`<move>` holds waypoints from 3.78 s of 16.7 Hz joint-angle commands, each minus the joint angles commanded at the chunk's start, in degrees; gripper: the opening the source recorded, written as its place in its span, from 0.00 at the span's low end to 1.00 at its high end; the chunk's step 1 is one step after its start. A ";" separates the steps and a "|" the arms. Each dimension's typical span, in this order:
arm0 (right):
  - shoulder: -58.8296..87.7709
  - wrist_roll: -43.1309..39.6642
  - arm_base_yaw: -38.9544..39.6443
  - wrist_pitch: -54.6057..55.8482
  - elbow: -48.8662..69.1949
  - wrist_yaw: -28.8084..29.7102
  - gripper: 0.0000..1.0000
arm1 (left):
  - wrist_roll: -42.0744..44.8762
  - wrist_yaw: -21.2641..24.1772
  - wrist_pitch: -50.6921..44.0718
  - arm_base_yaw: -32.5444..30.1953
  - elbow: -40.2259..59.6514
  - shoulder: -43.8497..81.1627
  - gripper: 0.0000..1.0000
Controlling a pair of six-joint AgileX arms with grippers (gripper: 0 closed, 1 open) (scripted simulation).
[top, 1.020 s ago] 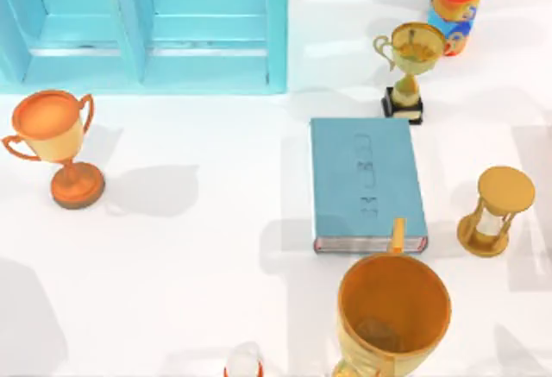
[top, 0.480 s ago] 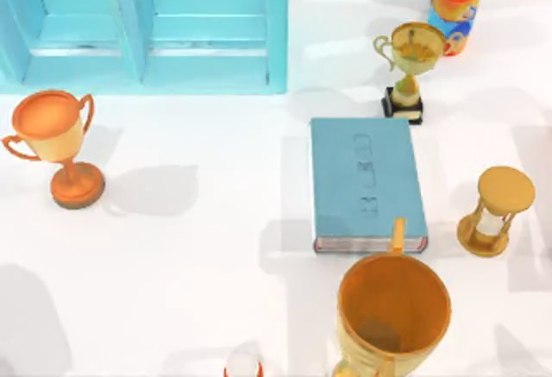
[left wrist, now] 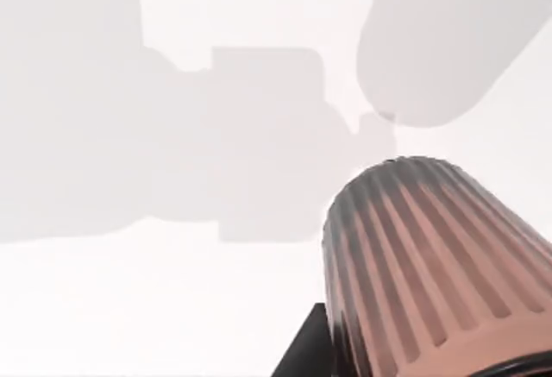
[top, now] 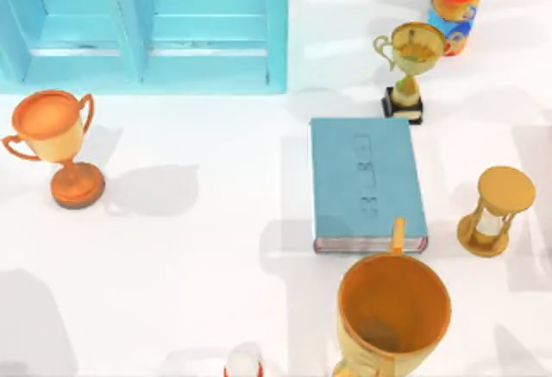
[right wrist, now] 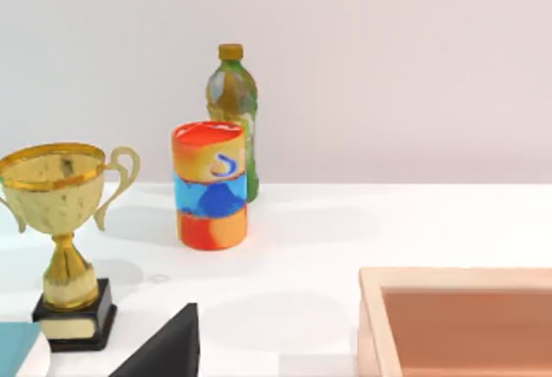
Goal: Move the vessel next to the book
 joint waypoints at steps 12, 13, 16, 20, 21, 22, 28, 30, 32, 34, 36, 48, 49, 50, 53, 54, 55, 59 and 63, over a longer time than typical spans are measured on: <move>0.00 0.00 0.00 0.00 0.00 0.00 1.00 | -50.66 9.46 -13.28 -32.19 20.80 16.66 0.00; 0.00 0.00 0.00 0.00 0.00 0.00 1.00 | -57.63 10.34 -14.86 -35.90 23.35 18.74 0.00; 0.00 0.00 0.00 0.00 0.00 0.00 1.00 | -78.80 12.50 -19.08 -46.45 31.29 25.09 0.00; 0.00 0.00 0.00 0.00 0.00 0.00 1.00 | -104.69 13.71 -22.94 -58.19 42.59 33.49 0.00; 0.00 0.00 0.00 0.00 0.00 0.00 1.00 | -110.61 13.64 -23.57 -60.64 45.54 35.51 0.00; 0.00 0.00 0.00 0.00 0.00 0.00 1.00 | -116.25 13.34 -23.99 -62.81 48.48 37.40 0.00; 0.00 0.00 0.00 0.00 0.00 0.00 1.00 | -145.56 8.90 -24.35 -71.98 64.09 45.74 0.00; 0.00 0.00 0.00 0.00 0.00 0.00 1.00 | -152.53 6.77 -24.02 -73.59 67.89 47.29 0.00; 0.00 0.00 0.00 0.00 0.00 0.00 1.00 | -157.97 4.69 -23.64 -74.67 70.88 48.37 0.00; 0.00 0.00 0.00 0.00 0.00 0.00 1.00 | -161.90 2.94 -23.22 -75.26 73.01 49.05 0.00; 0.00 0.00 0.00 0.00 0.00 0.00 1.00 | -164.29 1.73 -22.86 -75.53 74.39 49.46 0.00; 0.00 0.00 0.00 0.00 0.00 0.00 1.00 | -164.53 1.61 -13.93 -75.63 65.31 48.98 0.00; 0.00 0.00 0.00 0.00 0.00 0.00 1.00 | -164.69 1.62 -11.56 -75.55 62.93 48.93 0.00; 0.00 0.00 0.00 0.00 0.00 0.00 1.00 | -164.80 1.56 -9.64 -75.49 61.02 48.88 0.00; 0.00 0.00 0.00 0.00 0.00 0.00 1.00 | -164.89 1.36 -7.52 -75.56 58.92 48.90 0.00; 0.00 0.00 0.00 0.00 0.00 0.00 1.00 | -164.89 1.36 -7.52 -75.56 58.92 48.90 0.00; 0.00 0.00 0.00 0.00 0.00 0.00 1.00 | -164.89 1.36 -7.52 -75.56 58.92 48.90 0.00; 0.00 0.00 0.00 0.00 0.00 0.00 1.00 | -164.89 1.36 -7.52 -75.56 58.92 48.90 0.23; 0.00 0.00 0.00 0.00 0.00 0.00 1.00 | -164.89 1.36 -7.52 -75.56 58.92 48.90 0.53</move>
